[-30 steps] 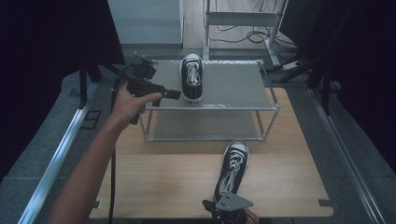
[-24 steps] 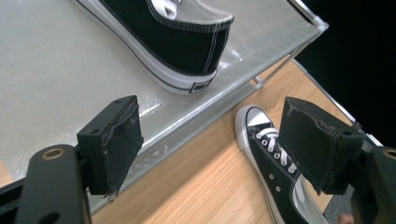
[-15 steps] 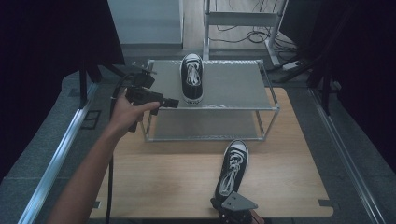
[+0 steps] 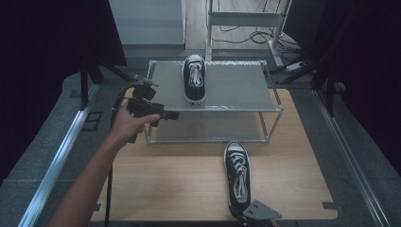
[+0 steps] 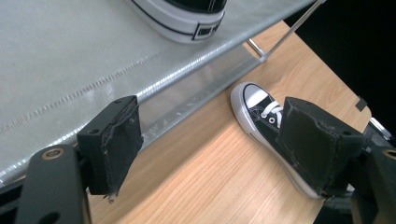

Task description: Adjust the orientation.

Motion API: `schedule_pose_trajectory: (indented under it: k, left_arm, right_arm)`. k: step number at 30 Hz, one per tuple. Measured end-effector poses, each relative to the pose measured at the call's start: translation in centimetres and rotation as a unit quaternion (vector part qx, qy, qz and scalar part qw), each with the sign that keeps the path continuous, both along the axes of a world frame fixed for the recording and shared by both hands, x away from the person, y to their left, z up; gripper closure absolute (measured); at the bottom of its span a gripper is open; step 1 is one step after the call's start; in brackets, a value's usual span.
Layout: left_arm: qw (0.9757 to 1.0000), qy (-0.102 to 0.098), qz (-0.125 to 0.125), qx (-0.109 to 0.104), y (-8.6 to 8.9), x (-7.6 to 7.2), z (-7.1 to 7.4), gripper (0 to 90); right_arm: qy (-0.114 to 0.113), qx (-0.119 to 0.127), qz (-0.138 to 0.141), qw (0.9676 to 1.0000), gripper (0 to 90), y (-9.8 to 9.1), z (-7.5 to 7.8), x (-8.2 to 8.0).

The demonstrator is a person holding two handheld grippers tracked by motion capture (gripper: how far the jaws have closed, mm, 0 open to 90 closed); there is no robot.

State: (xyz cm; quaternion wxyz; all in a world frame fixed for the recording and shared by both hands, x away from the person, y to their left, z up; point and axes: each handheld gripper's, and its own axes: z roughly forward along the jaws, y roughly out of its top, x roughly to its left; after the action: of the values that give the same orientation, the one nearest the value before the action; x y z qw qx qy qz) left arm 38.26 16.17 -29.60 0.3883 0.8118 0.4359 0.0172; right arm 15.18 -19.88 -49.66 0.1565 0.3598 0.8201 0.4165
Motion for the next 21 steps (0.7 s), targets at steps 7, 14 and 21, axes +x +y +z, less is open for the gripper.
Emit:
schedule_pose_trajectory:
  k: [7, 14, 21]
  left_arm:
    - [1.0, 0.001, -0.007, 0.003, 0.1, -1.0, -1.3, 21.3]
    - [0.9999, 0.003, -0.015, 0.007, 0.1, -2.0, -2.9, 21.3]
    - [0.9998, 0.0, -0.016, 0.012, 0.4, -2.9, -4.1, 21.3]
  right_arm:
    - [0.002, -0.012, -0.022, 0.9997, 90.0, -2.2, 0.3, -0.2]
    - [0.018, -0.006, -0.041, 0.999, 90.0, -4.9, 0.4, 0.4]
    - [0.023, 0.016, -0.068, 0.9973, 90.0, -7.1, 0.4, 1.6]
